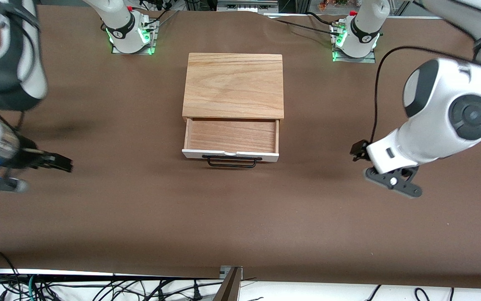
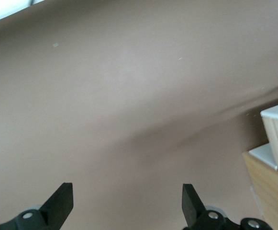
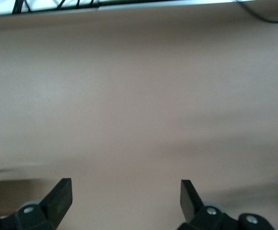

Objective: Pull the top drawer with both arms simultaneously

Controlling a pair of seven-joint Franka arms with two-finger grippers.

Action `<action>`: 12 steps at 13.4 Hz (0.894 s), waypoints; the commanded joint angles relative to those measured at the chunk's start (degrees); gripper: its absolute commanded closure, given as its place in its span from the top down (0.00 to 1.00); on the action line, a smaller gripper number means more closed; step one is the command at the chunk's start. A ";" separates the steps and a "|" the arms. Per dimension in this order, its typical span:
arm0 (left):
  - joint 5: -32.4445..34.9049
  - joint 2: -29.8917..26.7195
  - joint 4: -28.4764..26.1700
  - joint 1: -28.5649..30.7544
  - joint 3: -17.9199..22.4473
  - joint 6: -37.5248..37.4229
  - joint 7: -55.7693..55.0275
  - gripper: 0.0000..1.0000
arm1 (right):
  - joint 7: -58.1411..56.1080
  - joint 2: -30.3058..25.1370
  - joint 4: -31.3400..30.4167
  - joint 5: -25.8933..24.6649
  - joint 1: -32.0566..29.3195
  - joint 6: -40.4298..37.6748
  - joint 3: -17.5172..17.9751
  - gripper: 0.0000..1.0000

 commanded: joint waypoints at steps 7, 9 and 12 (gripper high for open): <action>3.30 -28.72 -30.41 8.54 -0.15 9.59 -0.92 1.00 | 0.26 -16.20 -14.86 -3.56 -6.53 -0.15 6.81 1.00; 2.51 -31.91 -35.73 11.88 -0.33 12.35 -0.32 1.00 | 0.17 -15.86 -14.60 -3.57 -6.44 -0.85 6.99 1.00; 2.51 -31.39 -35.39 13.13 -0.42 10.78 -0.31 1.00 | 0.00 -15.15 -13.46 -3.48 -6.44 -1.65 6.82 1.00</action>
